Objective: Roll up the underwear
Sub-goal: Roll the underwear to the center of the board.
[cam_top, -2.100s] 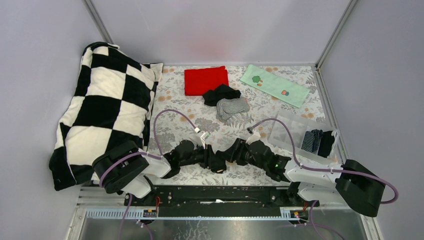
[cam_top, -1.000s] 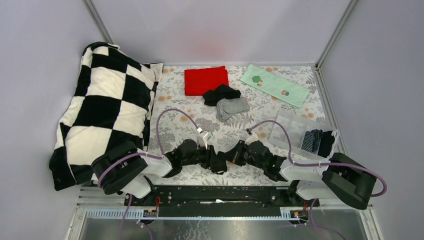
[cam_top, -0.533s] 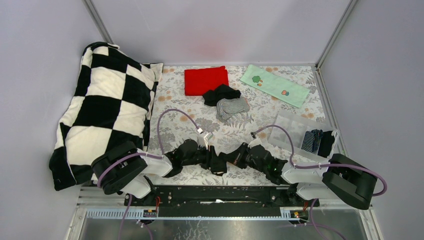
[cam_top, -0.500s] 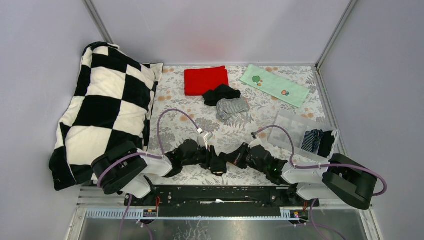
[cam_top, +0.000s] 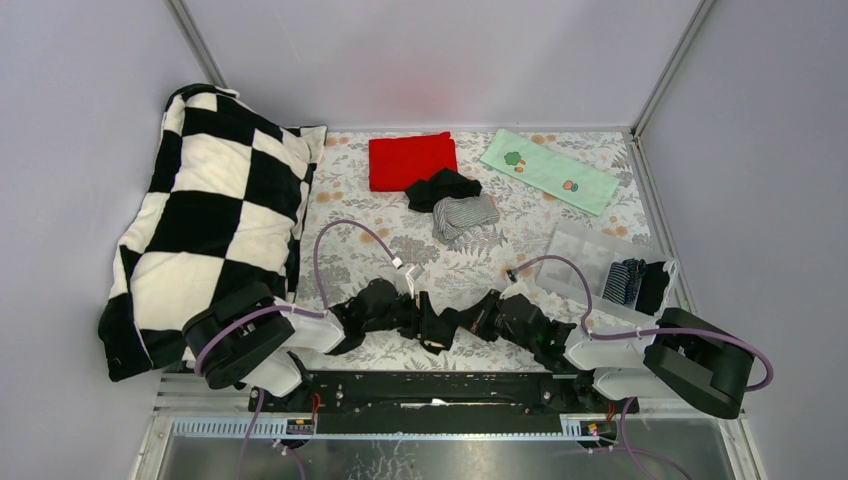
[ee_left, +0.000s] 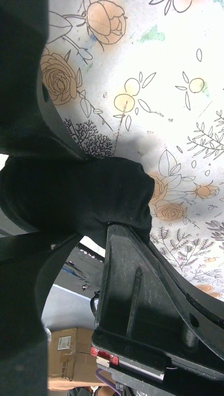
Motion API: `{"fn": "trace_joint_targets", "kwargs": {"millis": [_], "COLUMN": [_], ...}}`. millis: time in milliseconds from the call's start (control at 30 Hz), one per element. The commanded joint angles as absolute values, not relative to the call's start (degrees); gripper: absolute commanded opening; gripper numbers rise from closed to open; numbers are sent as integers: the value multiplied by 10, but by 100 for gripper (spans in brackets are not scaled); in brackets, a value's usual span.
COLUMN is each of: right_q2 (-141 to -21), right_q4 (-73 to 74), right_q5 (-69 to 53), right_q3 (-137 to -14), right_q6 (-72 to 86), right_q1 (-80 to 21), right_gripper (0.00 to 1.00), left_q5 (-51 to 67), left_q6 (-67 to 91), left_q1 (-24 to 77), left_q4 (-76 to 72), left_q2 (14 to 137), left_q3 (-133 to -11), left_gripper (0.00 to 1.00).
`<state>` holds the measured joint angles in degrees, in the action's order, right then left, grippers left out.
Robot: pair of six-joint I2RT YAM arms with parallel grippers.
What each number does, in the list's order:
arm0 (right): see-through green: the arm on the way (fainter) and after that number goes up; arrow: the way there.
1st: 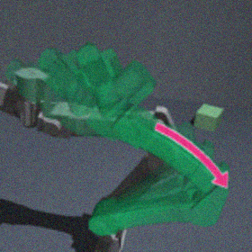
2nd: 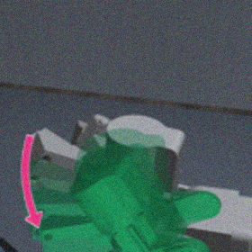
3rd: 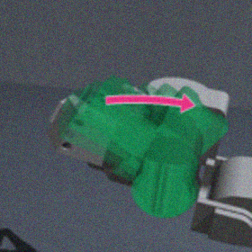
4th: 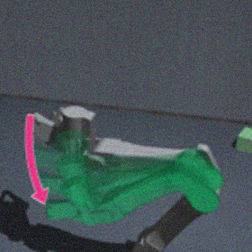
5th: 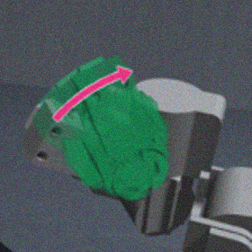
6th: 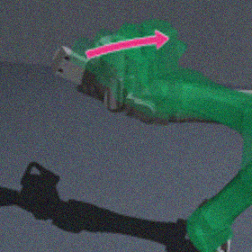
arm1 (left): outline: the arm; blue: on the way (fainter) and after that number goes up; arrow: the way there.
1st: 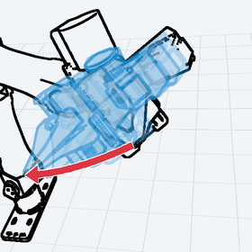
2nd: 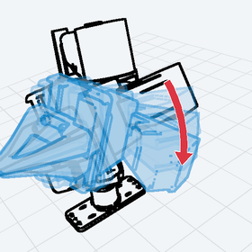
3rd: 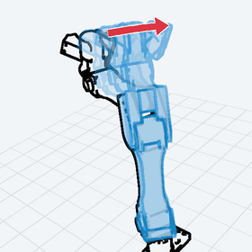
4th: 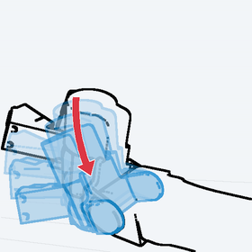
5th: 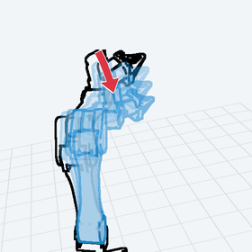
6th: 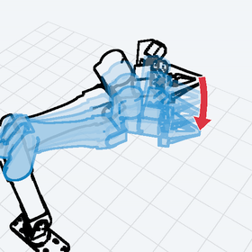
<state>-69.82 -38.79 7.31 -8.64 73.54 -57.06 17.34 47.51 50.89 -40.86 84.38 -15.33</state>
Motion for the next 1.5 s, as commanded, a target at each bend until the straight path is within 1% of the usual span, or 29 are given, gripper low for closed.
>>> {"fn": "trace_joint_targets", "kwargs": {"millis": [0, 567, 667, 733, 767, 900, 1200, 1467], "right_q2": [-700, -757, -763, -765, -765, -764, -760, -760], "right_q4": [-351, -379, -384, -384, -384, -381, -376, -377], "right_q5": [92, 109, 106, 108, 109, 110, 113, 114], "right_q3": [-75, -67, -67, -68, -68, -70, -72, -70], "right_q6": [727, 738, 738, 738, 738, 737, 734, 733], "right_q1": [-579, -598, -599, -600, -600, -601, -601, -601], "right_gripper": [0, 0, 0, 0, 0, 0, 0, 0], "left_q5": [164, 191, 192, 192, 191, 182, 143, 121], "left_q6": [474, 469, 469, 471, 472, 470, 454, 464], "left_q1": [503, 517, 516, 517, 517, 517, 522, 545], "left_q4": [-359, -318, -304, -295, -289, -259, -131, -78], "left_q2": [846, 852, 849, 843, 840, 823, 791, 783], "left_q3": [-153, -163, -170, -175, -178, -190, -210, -227], "left_gripper": [56, 57, 58, 69, 70, 71, 72, 73]}}
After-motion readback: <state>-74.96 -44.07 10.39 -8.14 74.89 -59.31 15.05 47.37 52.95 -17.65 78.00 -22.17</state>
